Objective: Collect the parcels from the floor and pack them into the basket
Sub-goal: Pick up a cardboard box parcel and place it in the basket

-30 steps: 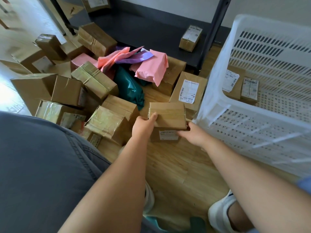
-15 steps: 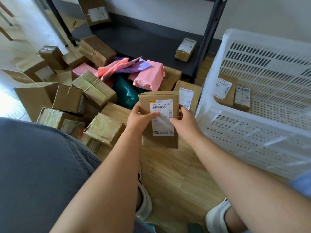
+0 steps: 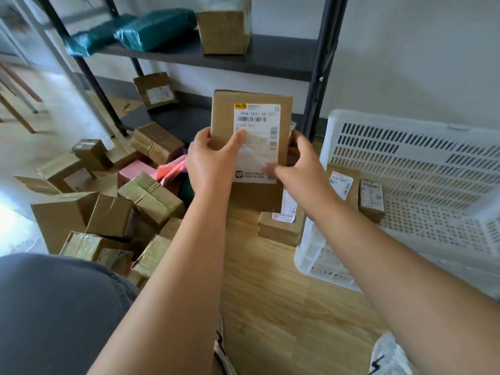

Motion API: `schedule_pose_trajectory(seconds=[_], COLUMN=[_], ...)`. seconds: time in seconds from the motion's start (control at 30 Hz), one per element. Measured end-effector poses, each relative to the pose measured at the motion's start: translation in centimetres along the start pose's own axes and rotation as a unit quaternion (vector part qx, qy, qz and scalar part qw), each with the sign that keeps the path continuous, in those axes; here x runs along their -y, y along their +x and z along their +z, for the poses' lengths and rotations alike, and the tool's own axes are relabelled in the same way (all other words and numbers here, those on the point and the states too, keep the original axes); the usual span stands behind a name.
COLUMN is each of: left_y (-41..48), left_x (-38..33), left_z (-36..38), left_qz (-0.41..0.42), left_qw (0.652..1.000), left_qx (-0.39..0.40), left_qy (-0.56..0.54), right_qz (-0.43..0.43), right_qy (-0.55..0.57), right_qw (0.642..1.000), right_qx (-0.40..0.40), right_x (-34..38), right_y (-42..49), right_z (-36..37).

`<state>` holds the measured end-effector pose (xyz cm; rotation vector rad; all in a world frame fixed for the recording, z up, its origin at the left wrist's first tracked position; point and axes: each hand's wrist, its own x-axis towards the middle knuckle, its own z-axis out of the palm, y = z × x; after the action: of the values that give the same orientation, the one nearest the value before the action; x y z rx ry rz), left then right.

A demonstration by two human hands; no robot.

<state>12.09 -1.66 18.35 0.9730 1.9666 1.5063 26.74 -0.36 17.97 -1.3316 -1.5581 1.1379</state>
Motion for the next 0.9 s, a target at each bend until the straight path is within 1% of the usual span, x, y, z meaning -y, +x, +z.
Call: schedule_pose_trajectory(seconds=[0.1,0.23,0.33,0.43,0.5,0.6,0.73,0.9], left_y=[0.7,0.5,0.3,-0.5,-1.2,-2.4,-3.6,-4.7], left_x=[-3.3,-6.5,-8.8,-10.4,-10.7,-10.4,-8.5,-5.3], left_z=[1.3,4.4,7.4,10.2,12.3,15.5,19.4,22.4], left_qz=[0.05,0.078,0.106,0.107,0.117,0.121,0.105,0.031], left_qw=[0.998,0.992,0.985,0.98,0.974,0.964,0.946,0.914], left_qx=[0.034,0.098,0.138,0.166,0.195,0.233,0.286,0.361], left_qy=[-0.017,-0.014,0.003,0.008,0.021,0.047,0.111,0.182], right_qz=[0.007,-0.017,-0.034,-0.03,-0.019,0.018,0.11,0.215], right_qy=[0.046,0.041,0.031,0.003,-0.021,-0.065,-0.126,-0.082], right_qw=[0.997,0.994,0.991,0.99,0.99,0.989,0.981,0.973], right_qx=[-0.056,-0.102,-0.126,-0.141,-0.136,-0.132,-0.095,-0.033], right_x=[1.9,3.3,3.6,3.4,2.9,1.1,-2.7,-8.1], right_y=[1.1,2.3,3.3,3.8,4.0,4.6,5.2,5.4], right_z=[-2.5,-6.6,-10.4,-14.4,-17.0,-20.5,-23.3,-24.6])
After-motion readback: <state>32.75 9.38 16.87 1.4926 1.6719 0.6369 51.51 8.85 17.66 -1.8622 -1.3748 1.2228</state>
